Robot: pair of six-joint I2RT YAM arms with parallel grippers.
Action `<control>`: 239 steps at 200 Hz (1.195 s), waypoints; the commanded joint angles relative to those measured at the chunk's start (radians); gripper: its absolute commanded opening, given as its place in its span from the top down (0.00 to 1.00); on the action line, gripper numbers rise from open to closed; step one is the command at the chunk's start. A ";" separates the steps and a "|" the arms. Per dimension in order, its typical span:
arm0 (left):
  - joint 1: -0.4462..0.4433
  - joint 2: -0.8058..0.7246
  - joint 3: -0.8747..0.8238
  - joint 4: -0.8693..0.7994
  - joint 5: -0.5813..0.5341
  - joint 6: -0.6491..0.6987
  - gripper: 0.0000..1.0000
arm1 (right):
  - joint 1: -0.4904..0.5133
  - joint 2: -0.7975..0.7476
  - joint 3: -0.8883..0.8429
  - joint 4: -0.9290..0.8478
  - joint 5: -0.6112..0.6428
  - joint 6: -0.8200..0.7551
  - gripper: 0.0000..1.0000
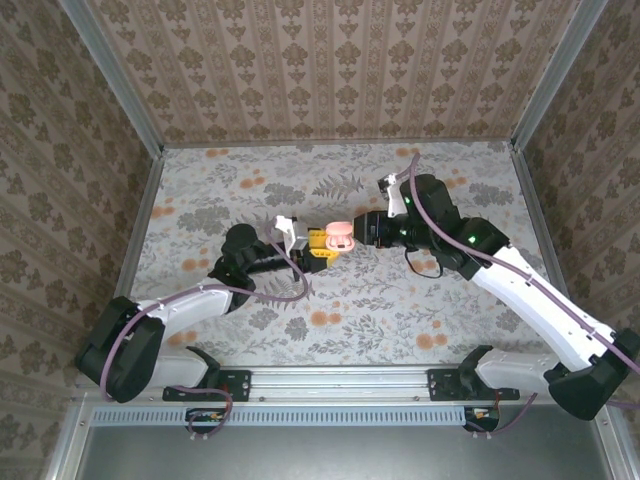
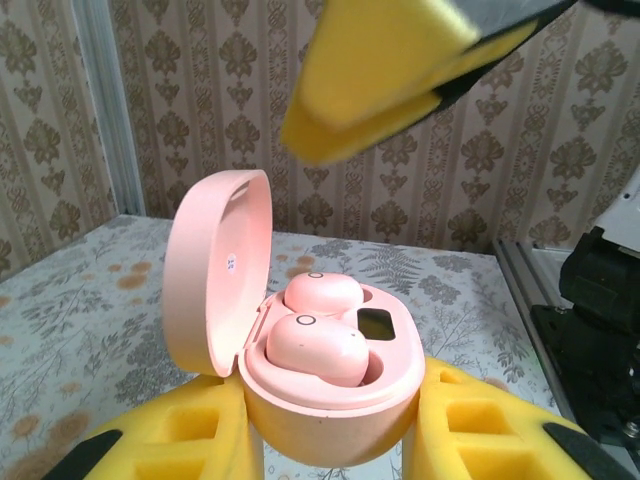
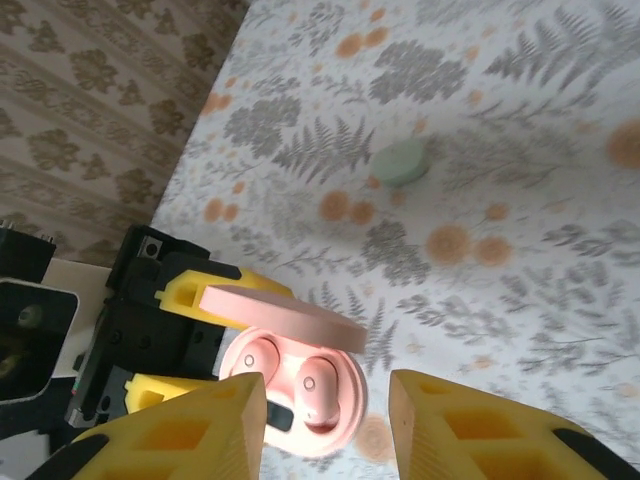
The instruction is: Insert the wireless bluetooth earbuds into the charging case
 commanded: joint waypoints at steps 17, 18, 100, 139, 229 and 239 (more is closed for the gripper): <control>-0.008 0.017 0.039 0.055 0.097 0.010 0.82 | -0.046 0.060 -0.013 0.145 -0.247 0.109 0.62; -0.007 0.017 0.039 0.056 0.098 0.010 0.82 | -0.046 0.062 -0.013 0.146 -0.250 0.111 0.62; -0.008 0.038 0.068 0.023 0.077 0.012 0.82 | -0.048 0.056 -0.094 0.197 -0.409 0.156 0.63; -0.007 0.050 0.078 0.035 0.067 -0.008 0.82 | -0.062 -0.025 -0.131 0.124 -0.303 0.166 0.54; -0.005 0.027 0.024 0.123 -0.019 -0.081 0.81 | -0.132 -0.021 -0.287 0.373 -0.395 0.372 0.45; -0.005 0.026 0.016 0.134 -0.033 -0.081 0.81 | -0.130 0.006 -0.290 0.412 -0.445 0.400 0.45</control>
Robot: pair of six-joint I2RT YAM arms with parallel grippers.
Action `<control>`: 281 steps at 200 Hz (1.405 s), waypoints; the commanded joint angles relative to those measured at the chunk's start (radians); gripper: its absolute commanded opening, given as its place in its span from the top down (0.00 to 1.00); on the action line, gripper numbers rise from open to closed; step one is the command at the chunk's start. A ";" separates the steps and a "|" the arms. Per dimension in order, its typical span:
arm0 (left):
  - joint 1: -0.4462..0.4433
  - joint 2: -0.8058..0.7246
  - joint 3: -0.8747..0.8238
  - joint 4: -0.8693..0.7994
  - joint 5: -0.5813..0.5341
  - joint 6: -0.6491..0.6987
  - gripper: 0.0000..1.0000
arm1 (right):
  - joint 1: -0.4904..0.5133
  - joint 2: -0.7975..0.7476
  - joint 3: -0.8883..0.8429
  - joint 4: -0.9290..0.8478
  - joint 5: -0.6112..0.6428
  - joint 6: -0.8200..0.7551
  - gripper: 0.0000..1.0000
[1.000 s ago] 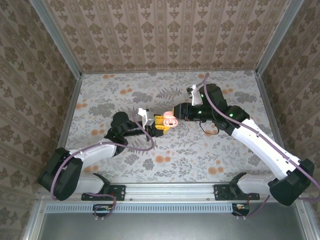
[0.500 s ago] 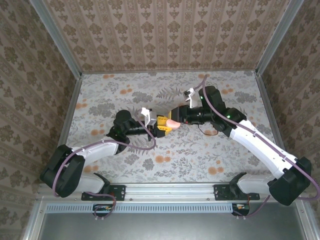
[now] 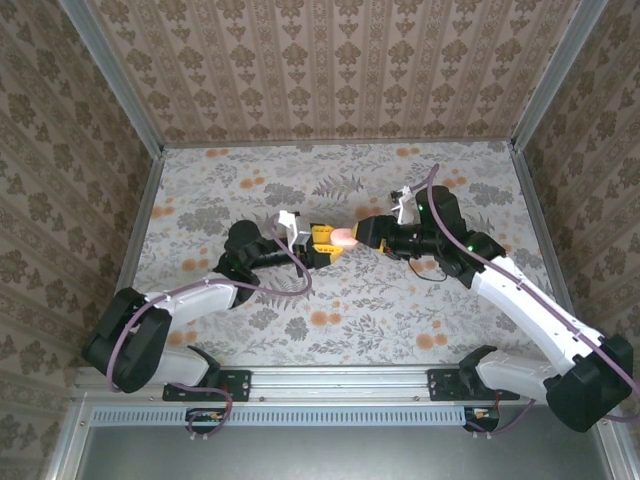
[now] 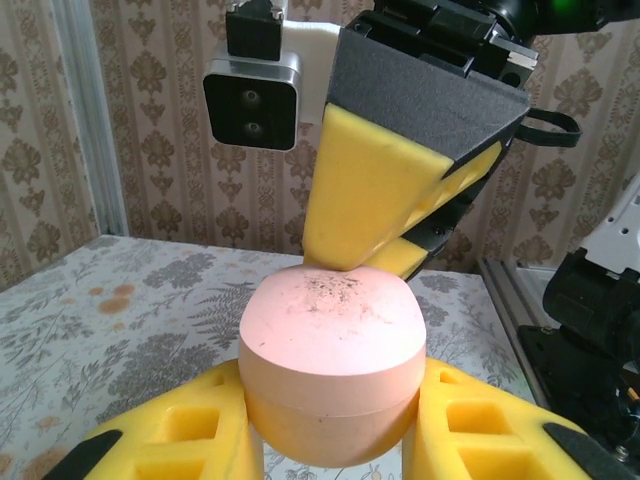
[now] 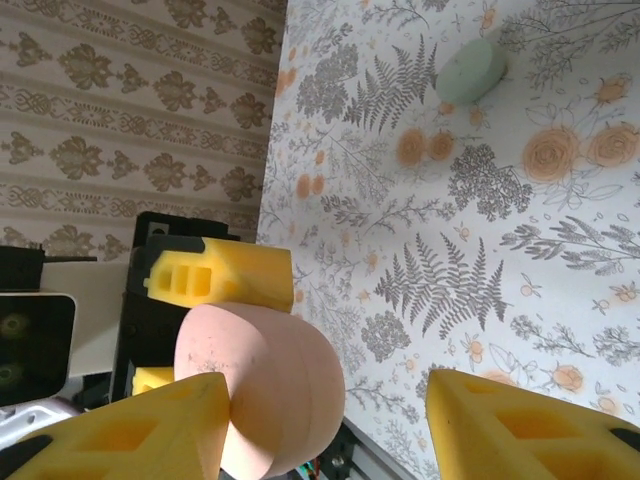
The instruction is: Insert the wireless bluetooth earbuds into the charging case
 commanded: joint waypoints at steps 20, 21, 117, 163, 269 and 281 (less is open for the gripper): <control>0.001 -0.029 -0.009 0.067 -0.038 -0.034 0.81 | 0.017 0.074 -0.046 0.229 -0.161 0.157 0.45; 0.001 -0.029 -0.008 0.066 -0.038 -0.034 0.81 | 0.017 0.074 -0.047 0.235 -0.163 0.161 0.45; 0.005 -0.024 -0.042 -0.013 -0.129 -0.017 0.58 | 0.022 0.171 -0.107 0.437 -0.152 0.230 0.76; 0.069 -0.219 -0.149 -0.252 -0.439 -0.005 0.00 | -0.011 0.346 -0.023 0.401 -0.078 0.140 0.76; 0.298 -0.824 -0.317 -0.884 -0.722 0.007 0.00 | 0.030 0.885 0.306 0.135 0.122 -0.165 0.76; 0.309 -0.871 -0.335 -0.908 -0.739 -0.016 0.00 | 0.039 0.892 0.313 0.101 0.148 -0.183 0.73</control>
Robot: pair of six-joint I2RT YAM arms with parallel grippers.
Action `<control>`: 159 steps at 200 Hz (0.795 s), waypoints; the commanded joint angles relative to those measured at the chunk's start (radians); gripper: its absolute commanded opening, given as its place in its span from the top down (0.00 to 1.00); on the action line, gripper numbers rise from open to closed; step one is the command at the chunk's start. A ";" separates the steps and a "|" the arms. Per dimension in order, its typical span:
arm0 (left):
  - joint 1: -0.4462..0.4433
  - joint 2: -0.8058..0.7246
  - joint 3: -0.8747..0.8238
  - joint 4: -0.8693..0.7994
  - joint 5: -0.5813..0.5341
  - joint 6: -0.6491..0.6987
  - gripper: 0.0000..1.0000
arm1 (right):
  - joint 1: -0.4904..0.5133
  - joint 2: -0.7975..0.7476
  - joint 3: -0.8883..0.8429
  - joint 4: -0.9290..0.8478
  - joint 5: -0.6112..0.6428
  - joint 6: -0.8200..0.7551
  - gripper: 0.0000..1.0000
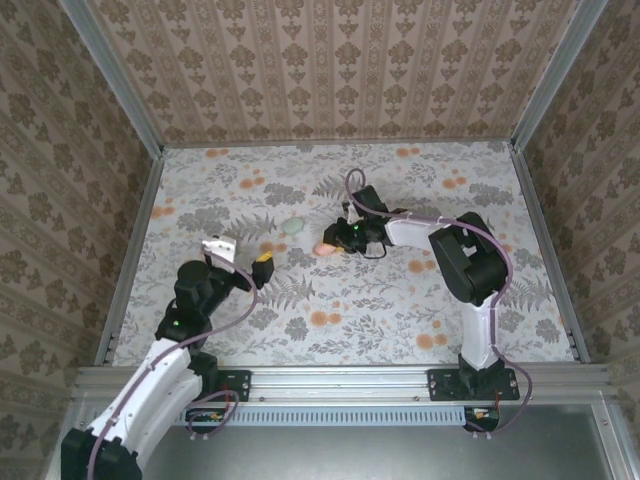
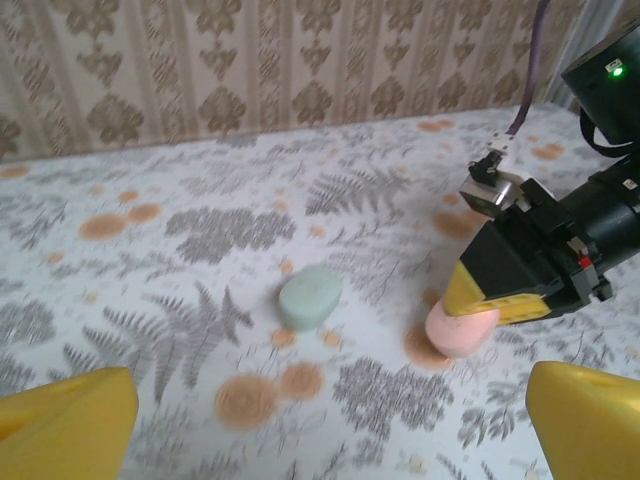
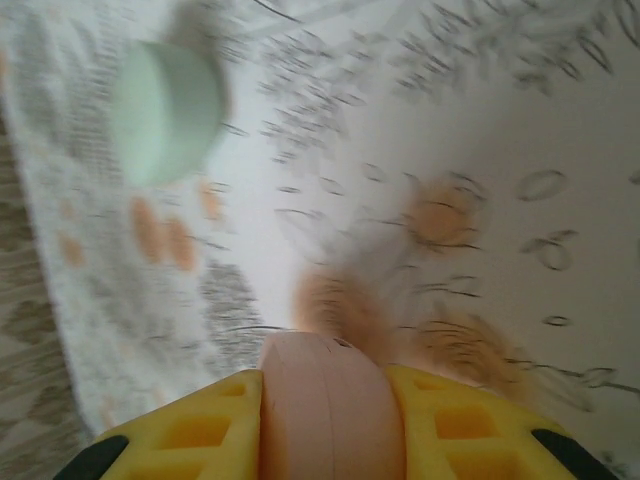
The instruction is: Insert the wireless bluetooth earbuds into the charging case
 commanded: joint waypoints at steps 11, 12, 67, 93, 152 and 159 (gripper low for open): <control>0.032 -0.115 -0.047 -0.104 -0.057 -0.055 0.00 | 0.027 0.011 0.053 -0.141 0.117 -0.106 0.68; 0.032 -0.118 -0.048 -0.102 -0.058 -0.057 0.00 | 0.027 0.010 0.053 -0.142 0.119 -0.107 0.68; 0.090 -0.039 -0.008 -0.077 -0.055 -0.055 0.00 | 0.029 -0.126 0.012 -0.248 0.221 -0.165 0.48; 0.102 0.021 0.082 -0.199 -0.173 -0.055 0.00 | 0.029 -0.259 -0.021 -0.290 0.300 -0.230 0.45; 0.111 0.162 0.151 -0.245 -0.321 0.041 0.00 | -0.031 -0.609 -0.171 -0.354 0.674 -0.423 0.25; 0.113 0.186 0.163 -0.250 -0.335 0.054 0.00 | -0.047 -0.665 -0.210 -0.333 0.728 -0.438 0.21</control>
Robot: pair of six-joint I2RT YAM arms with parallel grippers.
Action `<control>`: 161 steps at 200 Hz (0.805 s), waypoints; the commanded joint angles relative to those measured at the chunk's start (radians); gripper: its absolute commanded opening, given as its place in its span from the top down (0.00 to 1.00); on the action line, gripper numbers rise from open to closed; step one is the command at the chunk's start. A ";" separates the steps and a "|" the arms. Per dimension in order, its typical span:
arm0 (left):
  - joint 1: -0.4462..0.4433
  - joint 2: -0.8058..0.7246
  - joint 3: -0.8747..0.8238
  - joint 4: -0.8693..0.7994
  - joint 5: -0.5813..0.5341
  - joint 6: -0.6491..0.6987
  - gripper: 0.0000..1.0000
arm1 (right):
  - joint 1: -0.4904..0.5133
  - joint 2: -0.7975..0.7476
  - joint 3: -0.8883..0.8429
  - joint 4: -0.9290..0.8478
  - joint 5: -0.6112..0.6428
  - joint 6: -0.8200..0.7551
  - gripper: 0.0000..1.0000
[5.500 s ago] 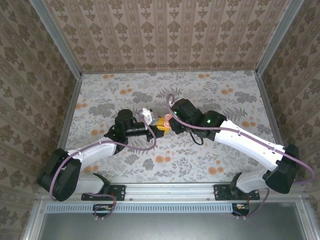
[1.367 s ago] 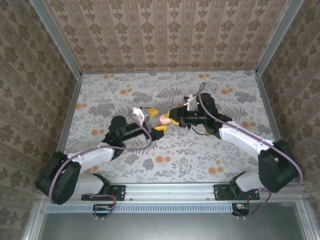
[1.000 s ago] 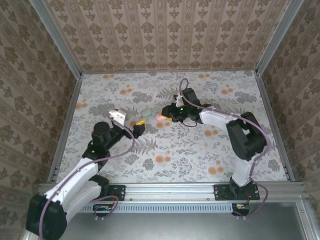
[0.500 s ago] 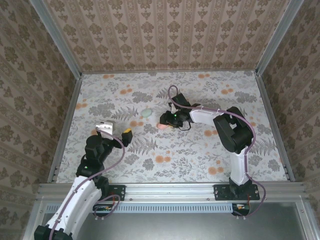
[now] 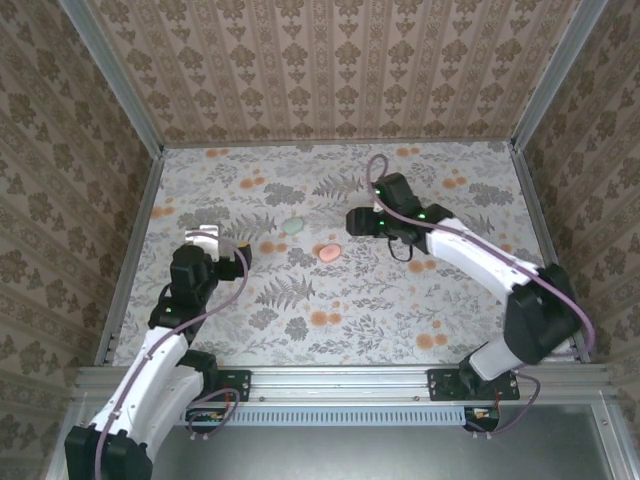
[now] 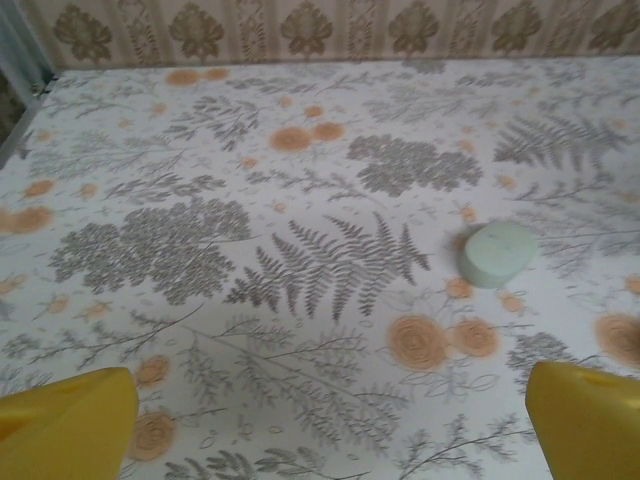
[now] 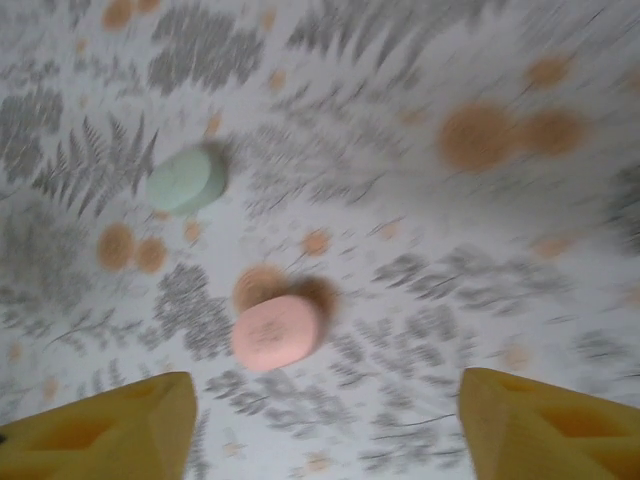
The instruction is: Insert the wireless bluetooth earbuds into the charging case
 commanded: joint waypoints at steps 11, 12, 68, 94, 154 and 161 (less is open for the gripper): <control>0.016 0.104 0.022 0.004 -0.108 0.093 0.00 | -0.073 -0.196 -0.174 0.016 0.324 -0.136 0.13; 0.017 0.108 0.022 0.009 -0.109 0.099 0.00 | -0.076 -0.202 -0.184 0.022 0.329 -0.137 0.13; 0.114 0.382 -0.056 0.398 -0.126 0.160 0.00 | -0.308 -0.420 -0.593 0.469 0.454 -0.262 0.00; 0.179 0.484 -0.049 0.527 -0.060 0.175 0.00 | -0.405 -0.419 -0.685 0.616 0.394 -0.264 0.00; 0.317 0.771 -0.108 1.050 0.119 0.086 0.00 | -0.512 -0.211 -0.791 1.067 0.235 -0.283 0.00; 0.313 0.799 -0.101 1.064 0.156 0.108 0.00 | -0.515 -0.181 -0.790 1.113 0.217 -0.289 0.00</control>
